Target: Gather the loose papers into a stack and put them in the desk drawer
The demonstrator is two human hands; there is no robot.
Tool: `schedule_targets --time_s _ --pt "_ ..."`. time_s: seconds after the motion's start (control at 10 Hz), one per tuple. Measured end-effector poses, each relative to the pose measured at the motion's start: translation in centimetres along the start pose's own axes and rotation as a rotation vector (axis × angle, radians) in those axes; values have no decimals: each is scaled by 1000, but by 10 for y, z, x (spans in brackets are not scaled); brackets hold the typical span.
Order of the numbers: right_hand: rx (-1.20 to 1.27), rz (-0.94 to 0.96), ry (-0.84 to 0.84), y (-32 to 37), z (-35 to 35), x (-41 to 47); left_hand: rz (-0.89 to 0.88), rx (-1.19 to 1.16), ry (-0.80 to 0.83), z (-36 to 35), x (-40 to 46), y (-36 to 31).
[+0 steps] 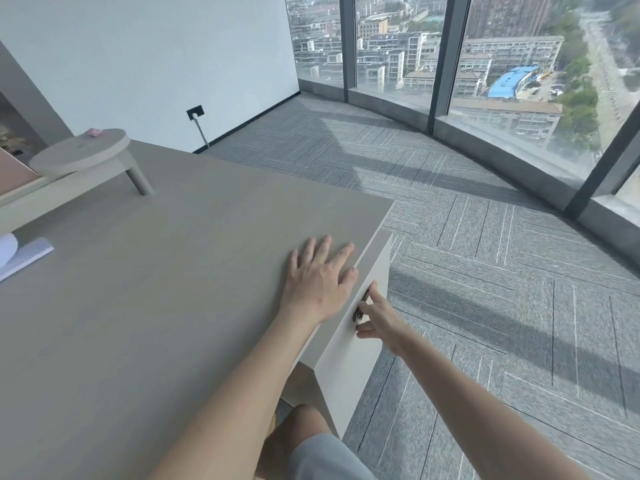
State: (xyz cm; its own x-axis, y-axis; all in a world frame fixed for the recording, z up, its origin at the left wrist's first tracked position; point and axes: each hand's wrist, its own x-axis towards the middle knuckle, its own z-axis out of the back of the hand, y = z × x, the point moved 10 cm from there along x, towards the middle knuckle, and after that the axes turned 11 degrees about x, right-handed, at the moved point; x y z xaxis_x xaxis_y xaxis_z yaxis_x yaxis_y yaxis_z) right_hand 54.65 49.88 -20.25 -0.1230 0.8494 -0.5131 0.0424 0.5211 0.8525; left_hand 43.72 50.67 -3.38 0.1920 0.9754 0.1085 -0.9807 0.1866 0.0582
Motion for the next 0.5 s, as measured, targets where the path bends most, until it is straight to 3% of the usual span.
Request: schedule_targets --time_s 0.2,0.5 --pt "-75 -42 -3 4 3 -4 -13 -15 14 1 -3 0" --pt "-337 144 -274 56 31 -17 -41 -139 93 3 -12 1"
